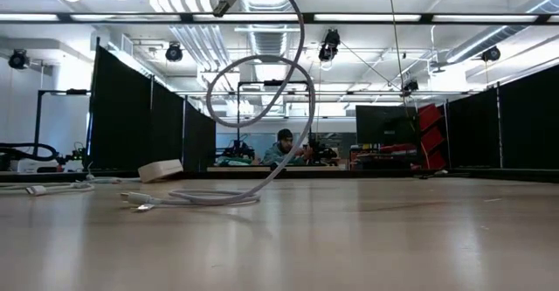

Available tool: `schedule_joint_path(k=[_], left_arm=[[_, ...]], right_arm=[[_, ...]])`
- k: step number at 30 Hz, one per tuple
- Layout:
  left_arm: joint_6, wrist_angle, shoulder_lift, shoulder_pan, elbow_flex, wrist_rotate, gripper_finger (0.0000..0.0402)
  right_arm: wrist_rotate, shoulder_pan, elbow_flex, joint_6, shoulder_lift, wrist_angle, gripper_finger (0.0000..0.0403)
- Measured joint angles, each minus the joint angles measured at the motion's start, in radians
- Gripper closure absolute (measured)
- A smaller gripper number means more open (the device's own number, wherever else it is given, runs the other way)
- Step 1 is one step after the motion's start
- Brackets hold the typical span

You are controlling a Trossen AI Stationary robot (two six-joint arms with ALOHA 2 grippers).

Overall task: Plug in charger cables
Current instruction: Insert the bottom right white charger cable into the black outlet extension

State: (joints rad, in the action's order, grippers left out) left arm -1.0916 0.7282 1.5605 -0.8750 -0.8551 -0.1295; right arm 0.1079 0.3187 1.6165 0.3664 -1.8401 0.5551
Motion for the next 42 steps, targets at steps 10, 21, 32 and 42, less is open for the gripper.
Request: schedule_joint_path(k=[10,21,32,42], left_arm=[[0.259,-0.128,0.005,0.154,0.009,0.468,0.0402],[0.314,-0.133,-0.029,0.228,0.006,0.456,0.0401],[0.363,-0.281,0.066,0.229,0.007,0.477,0.0401],[0.428,-0.368,0.119,0.250,0.011,0.634,0.0401]], right_arm=[[-0.001,0.000,0.000,-0.044,0.018,0.031,0.0403],[-0.165,0.003,0.000,-0.077,-0.024,0.083,0.0403],[-0.206,-0.003,0.229,-0.053,-0.243,0.270,0.0403],[-0.205,-0.017,0.431,-0.001,-0.398,0.548,0.0403]])
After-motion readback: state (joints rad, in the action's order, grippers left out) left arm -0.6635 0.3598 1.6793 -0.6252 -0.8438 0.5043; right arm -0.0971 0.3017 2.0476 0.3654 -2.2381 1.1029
